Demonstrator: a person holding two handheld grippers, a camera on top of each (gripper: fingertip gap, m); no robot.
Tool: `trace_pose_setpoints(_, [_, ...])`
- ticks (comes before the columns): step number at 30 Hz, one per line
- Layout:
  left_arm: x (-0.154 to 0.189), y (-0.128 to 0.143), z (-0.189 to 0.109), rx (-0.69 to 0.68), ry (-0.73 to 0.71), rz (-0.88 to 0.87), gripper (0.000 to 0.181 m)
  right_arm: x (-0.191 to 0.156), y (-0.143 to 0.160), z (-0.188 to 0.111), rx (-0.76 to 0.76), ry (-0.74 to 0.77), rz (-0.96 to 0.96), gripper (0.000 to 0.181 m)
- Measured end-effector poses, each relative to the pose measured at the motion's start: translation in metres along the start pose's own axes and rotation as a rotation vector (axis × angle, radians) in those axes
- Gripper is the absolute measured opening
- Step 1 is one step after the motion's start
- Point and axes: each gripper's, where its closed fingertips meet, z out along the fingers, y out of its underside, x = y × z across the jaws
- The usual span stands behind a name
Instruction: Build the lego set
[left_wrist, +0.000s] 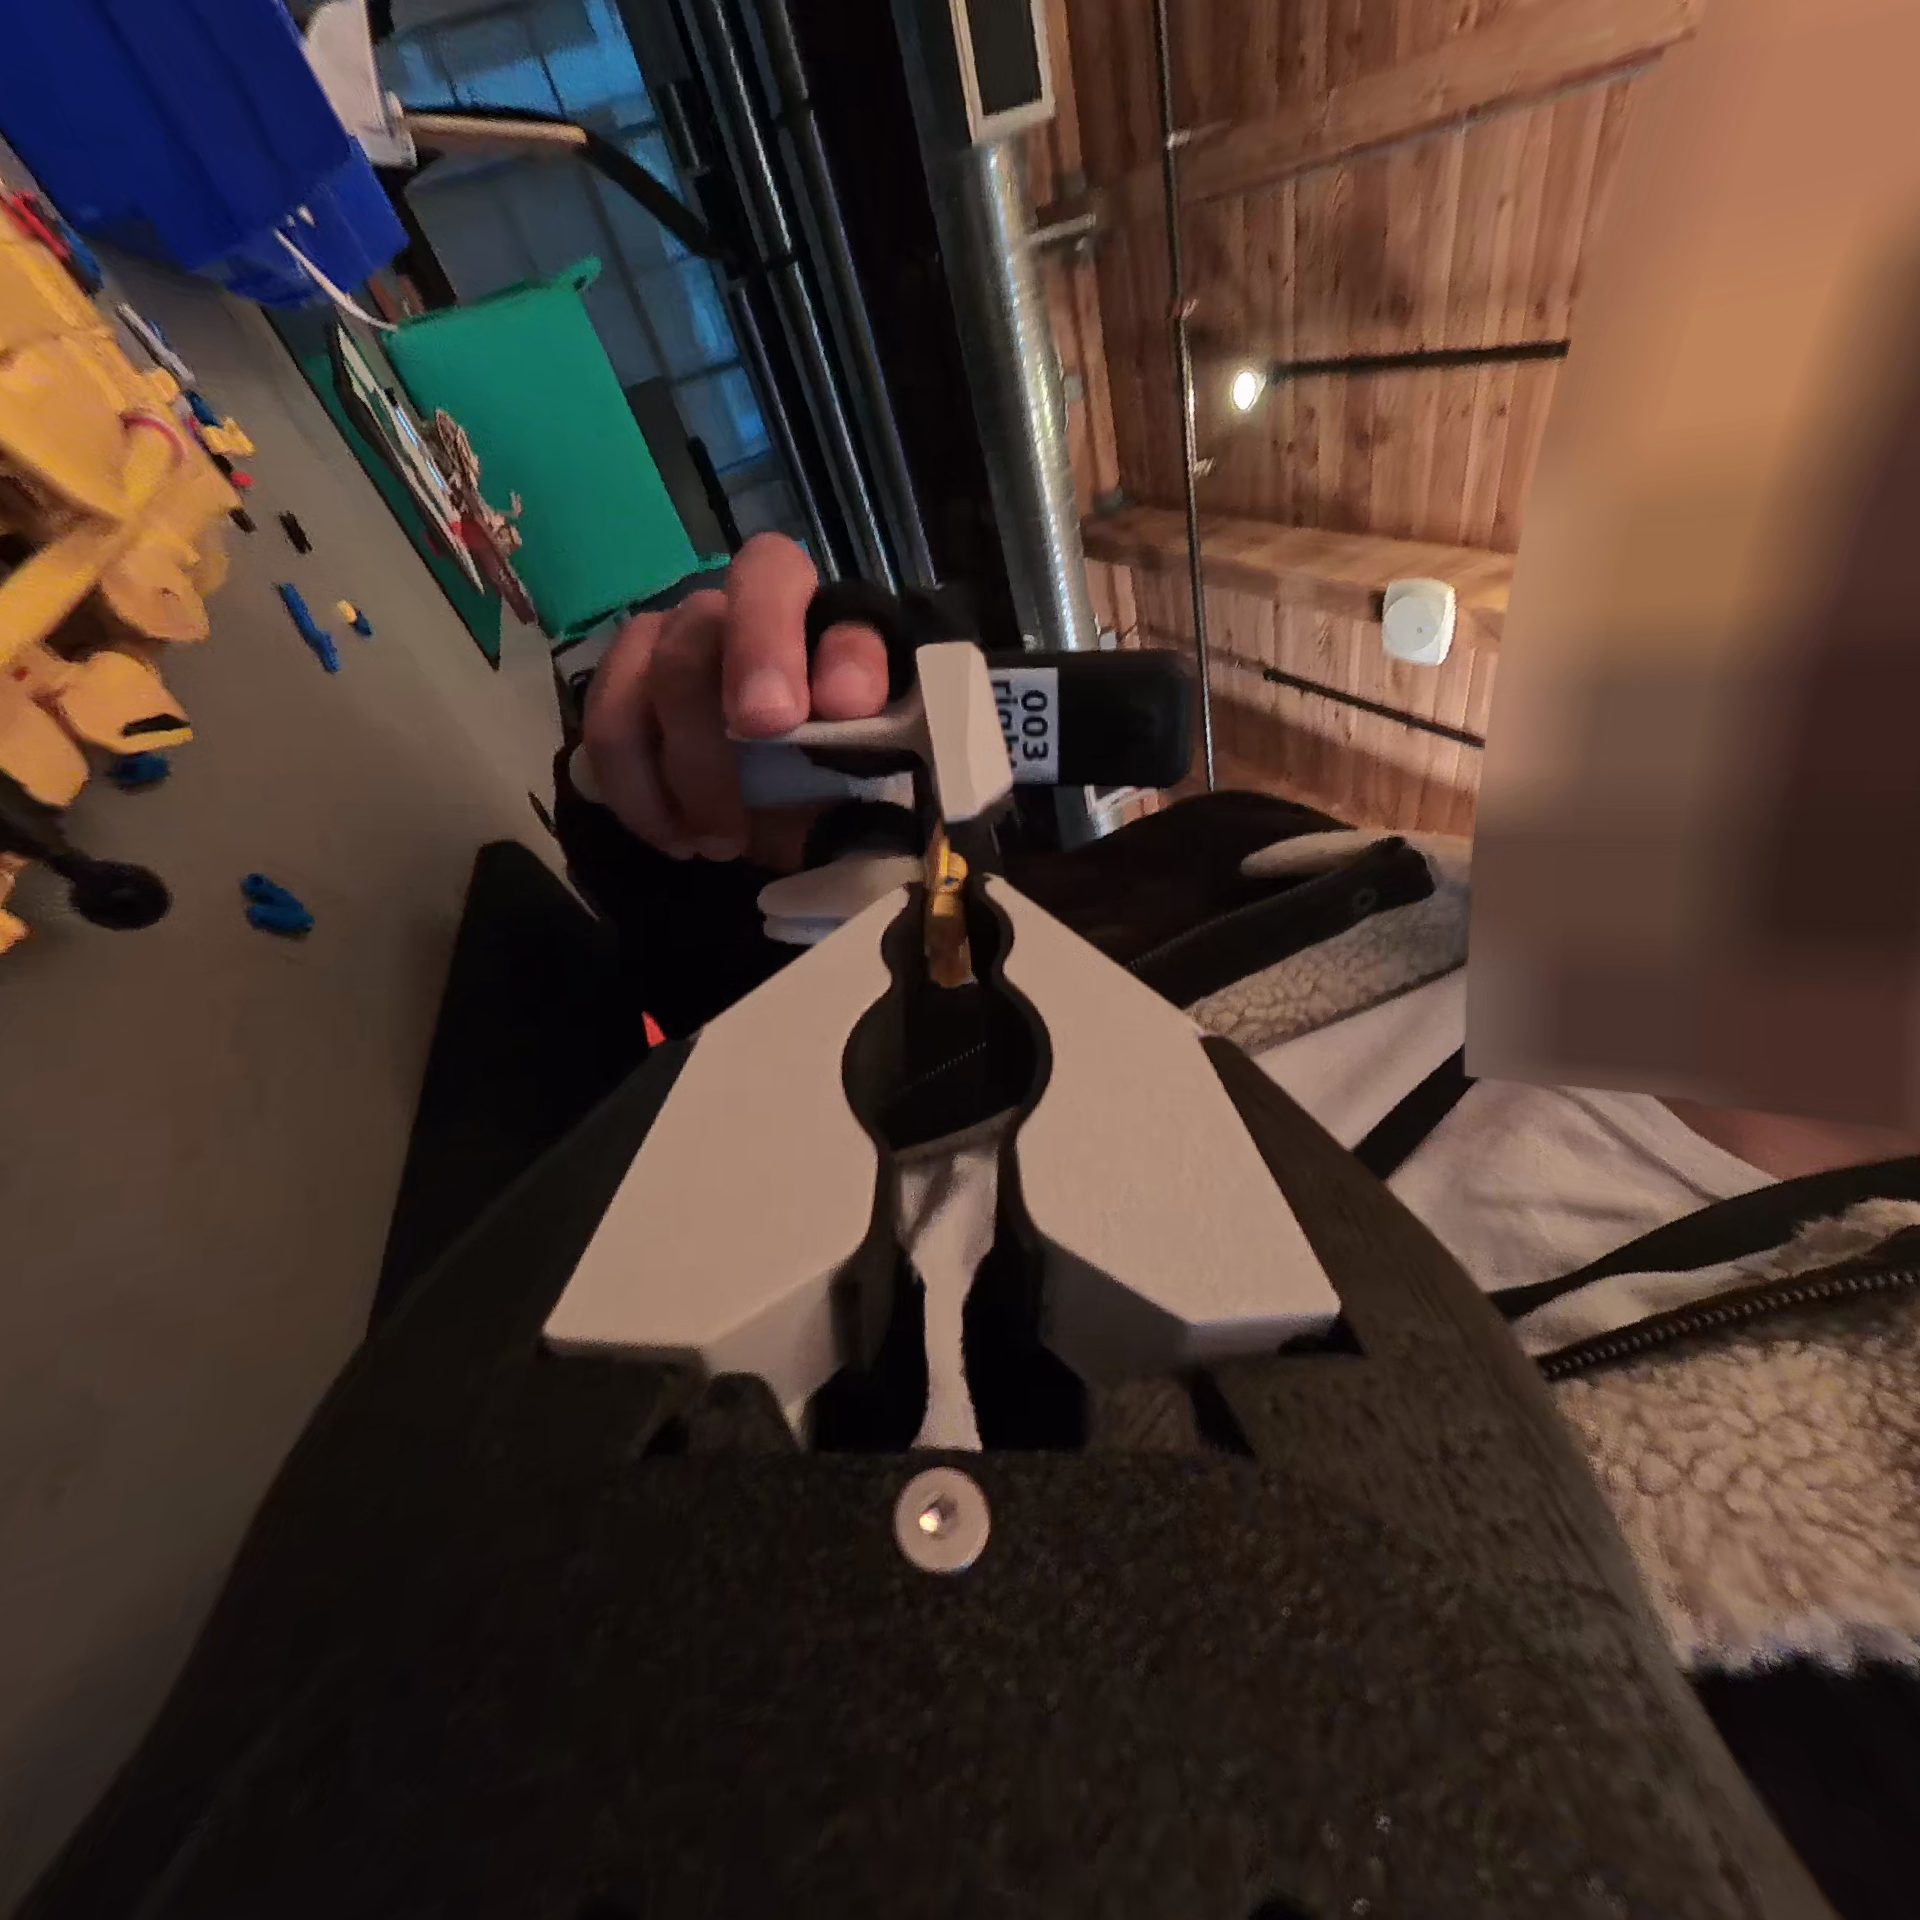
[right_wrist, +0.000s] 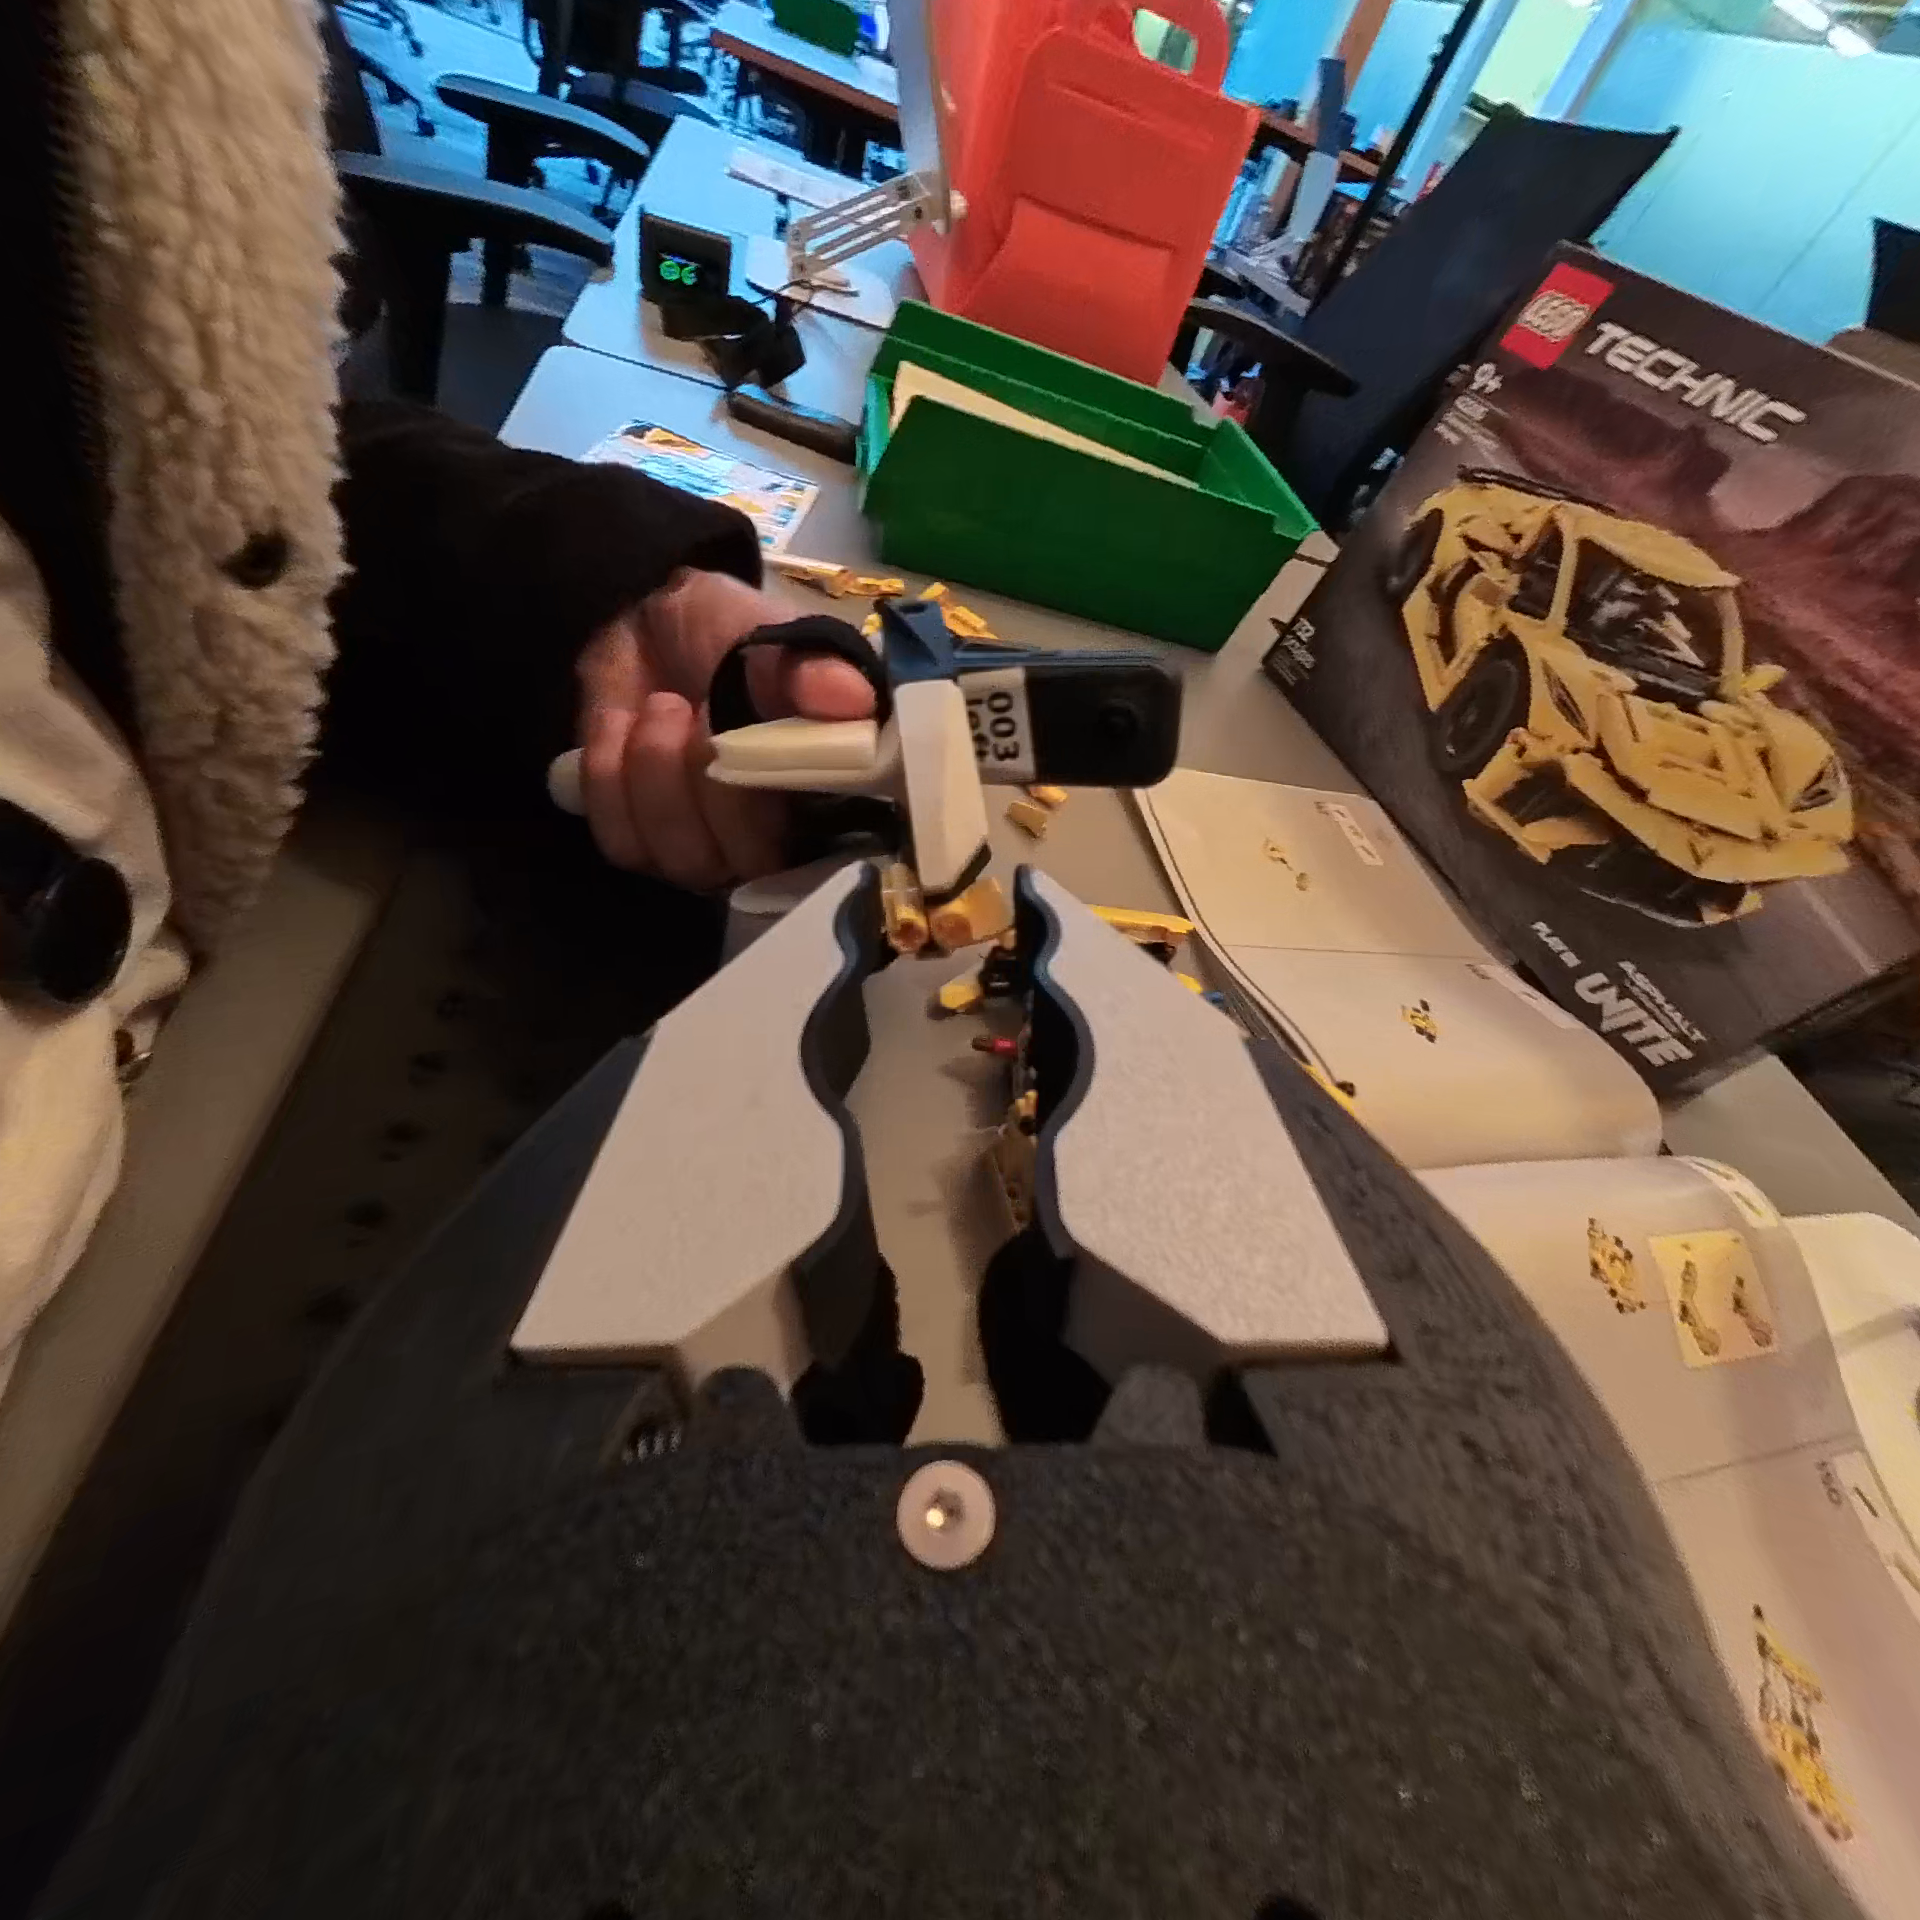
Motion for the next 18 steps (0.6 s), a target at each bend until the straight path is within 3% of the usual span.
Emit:
trace_pose_setpoints(8, [-0.007,-0.003,-0.001,0.057,-0.05,0.073,0.007,0.003,0.008,0.002,-0.02,0.037,0.06,0.024])
trace_pose_setpoints(11, [-0.013,-0.004,-0.001,0.033,-0.15,0.229,0.007,0.004,0.014,-0.002,-0.037,0.037,0.141,0.024])
trace_pose_setpoints(13, [-0.021,-0.011,-0.011,0.024,-0.29,0.406,0.006,0.013,0.022,-0.022,-0.05,0.068,0.226,0.022])
trace_pose_setpoints(15, [-0.023,-0.022,-0.024,0.041,-0.396,0.519,0.007,0.015,0.059,-0.045,-0.206,0.066,0.32,0.028])
trace_pose_setpoints(18, [-0.017,-0.038,-0.036,0.132,-0.404,0.539,0.007,-0.003,0.137,-0.075,-0.55,0.05,0.427,0.032])
